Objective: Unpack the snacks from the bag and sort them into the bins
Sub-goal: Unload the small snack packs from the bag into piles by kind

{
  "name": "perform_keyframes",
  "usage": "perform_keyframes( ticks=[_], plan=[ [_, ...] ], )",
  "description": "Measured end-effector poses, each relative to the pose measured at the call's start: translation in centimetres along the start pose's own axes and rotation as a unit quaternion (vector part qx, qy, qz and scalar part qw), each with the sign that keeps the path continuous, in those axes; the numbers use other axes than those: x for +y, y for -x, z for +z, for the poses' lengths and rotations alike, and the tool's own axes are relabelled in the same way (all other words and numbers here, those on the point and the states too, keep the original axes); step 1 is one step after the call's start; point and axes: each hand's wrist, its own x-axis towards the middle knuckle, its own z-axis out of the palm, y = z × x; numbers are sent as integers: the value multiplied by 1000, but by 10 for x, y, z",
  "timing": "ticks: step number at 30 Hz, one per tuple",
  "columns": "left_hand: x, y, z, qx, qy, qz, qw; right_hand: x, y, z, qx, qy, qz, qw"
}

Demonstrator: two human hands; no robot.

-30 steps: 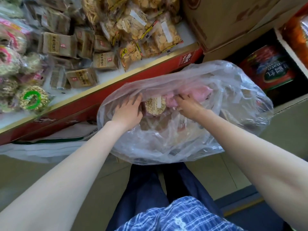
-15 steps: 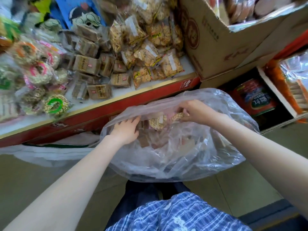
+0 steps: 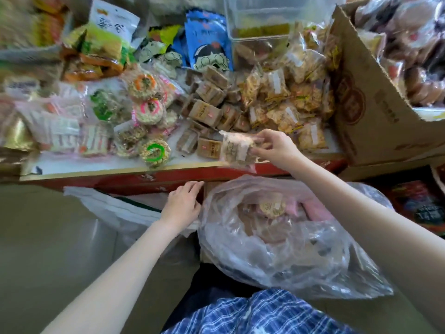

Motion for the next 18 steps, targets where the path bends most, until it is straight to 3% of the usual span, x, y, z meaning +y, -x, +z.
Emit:
perform_keyframes(
  ticks=[3, 7, 13, 14, 16, 18],
  plan=[
    [-37, 4, -10, 25, -7, -60, 998, -38, -27, 38, -34, -94, 19, 995],
    [-77, 3, -30, 53, 7, -142, 988, -84, -64, 89, -37, -129, 53, 990],
    [-118, -15, -52, 66, 21, -172, 983, -121, -105, 143, -67, -179, 77, 979],
    [-123, -17, -52, 72, 34, -174, 982, -123, -106, 147, -54, -138, 57, 987],
    [-132, -22, -51, 59, 43, -154, 985, -118, -102, 154, -39, 40, -70, 996],
    [-139, -26, -47, 22, 25, -116, 993, -109, -92, 161, -84, 218, -201, 952]
  ],
)
